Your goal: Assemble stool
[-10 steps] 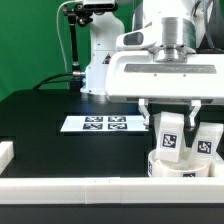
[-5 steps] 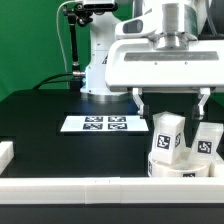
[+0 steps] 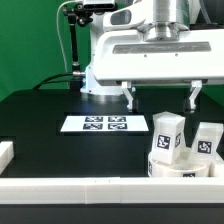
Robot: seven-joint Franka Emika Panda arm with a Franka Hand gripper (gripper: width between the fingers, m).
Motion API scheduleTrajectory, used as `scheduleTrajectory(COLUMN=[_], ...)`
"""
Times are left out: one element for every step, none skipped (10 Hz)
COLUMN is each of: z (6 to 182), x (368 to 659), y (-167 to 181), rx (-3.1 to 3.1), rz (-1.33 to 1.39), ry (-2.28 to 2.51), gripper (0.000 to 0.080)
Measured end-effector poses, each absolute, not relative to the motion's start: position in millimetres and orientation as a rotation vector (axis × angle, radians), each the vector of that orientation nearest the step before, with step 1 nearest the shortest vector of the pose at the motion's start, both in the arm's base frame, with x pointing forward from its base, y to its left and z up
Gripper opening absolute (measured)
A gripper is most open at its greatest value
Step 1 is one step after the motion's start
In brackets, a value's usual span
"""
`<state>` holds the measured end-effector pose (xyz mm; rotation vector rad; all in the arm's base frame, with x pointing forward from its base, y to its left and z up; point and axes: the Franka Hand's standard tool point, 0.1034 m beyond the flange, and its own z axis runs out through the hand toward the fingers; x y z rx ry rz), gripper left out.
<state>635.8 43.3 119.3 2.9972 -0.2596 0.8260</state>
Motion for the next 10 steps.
scheduleTrajectory(z=[119.2, 118.2, 117.2, 112.4, 108.6, 108.7, 110.2, 109.8, 110.5, 111.0], x=[635.7, 634.6, 633.6, 630.4, 626.6, 626.2, 627.1, 623.6, 621.8, 622.6], y=[43.5, 38.8, 26.4, 29.3, 31.2, 31.0, 29.9, 29.2, 27.6, 26.0], rx=[2.998, 3.001, 2.999, 3.027, 3.063, 3.098, 3.121, 3.141, 3.156, 3.161], rz=[0.825, 0.809, 0.799, 0.724, 0.603, 0.471, 0.375, 0.258, 0.151, 0.097], ry=[-0.259, -0.286, -0.368, -0.435, -0.459, -0.47, -0.483, -0.496, -0.507, -0.515], gripper=[0.0649, 0.0649, 0.0649, 0.0649, 0.0649, 0.0649, 0.0649, 0.0649, 0.0649, 0.0649])
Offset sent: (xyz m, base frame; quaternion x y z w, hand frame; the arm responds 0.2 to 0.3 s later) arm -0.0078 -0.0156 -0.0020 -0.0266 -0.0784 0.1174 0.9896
